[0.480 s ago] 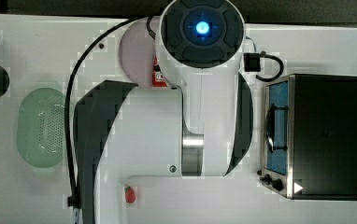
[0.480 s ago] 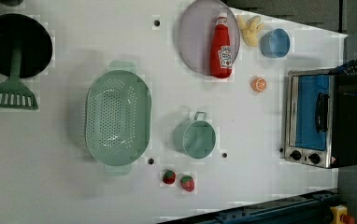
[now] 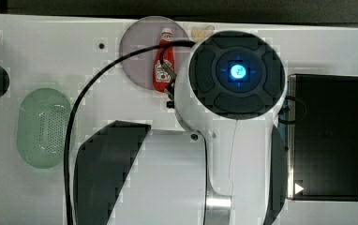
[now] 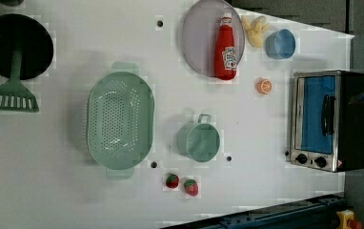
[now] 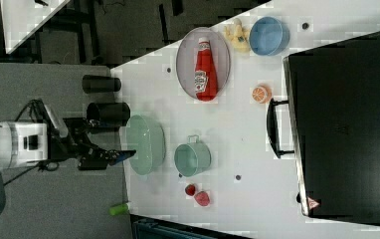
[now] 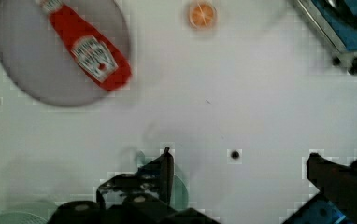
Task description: Pick ketchup from plate and place it on table.
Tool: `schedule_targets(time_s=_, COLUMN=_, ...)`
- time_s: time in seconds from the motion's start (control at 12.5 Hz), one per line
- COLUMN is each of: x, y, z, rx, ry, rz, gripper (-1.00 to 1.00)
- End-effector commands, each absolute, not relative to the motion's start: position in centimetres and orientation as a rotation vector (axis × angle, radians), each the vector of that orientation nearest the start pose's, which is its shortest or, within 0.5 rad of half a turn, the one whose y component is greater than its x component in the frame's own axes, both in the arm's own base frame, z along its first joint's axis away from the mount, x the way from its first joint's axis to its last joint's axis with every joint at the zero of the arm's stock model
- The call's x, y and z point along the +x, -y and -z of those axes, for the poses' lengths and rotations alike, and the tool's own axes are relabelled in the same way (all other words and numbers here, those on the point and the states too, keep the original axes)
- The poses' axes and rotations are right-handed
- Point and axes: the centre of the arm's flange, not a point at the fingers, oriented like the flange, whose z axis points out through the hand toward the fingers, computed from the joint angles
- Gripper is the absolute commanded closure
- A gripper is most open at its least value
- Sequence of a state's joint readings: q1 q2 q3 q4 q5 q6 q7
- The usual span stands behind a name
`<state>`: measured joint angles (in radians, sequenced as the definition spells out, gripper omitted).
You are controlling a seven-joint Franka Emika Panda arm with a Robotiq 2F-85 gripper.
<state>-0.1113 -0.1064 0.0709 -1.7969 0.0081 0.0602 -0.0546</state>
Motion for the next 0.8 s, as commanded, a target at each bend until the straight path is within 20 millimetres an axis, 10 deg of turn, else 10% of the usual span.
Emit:
schedule_targets(time_s=0.08, x=55.3, y=0.8, z=-52.7, rx=-2.933, ry=-1.151, rz=-0.182, gripper=-1.00)
schedule_targets(time_s=0.8, x=63.1, y=-3.4, z=-35.8, rx=-3.054, ry=-0.471, rz=-0.186, gripper=-1.00)
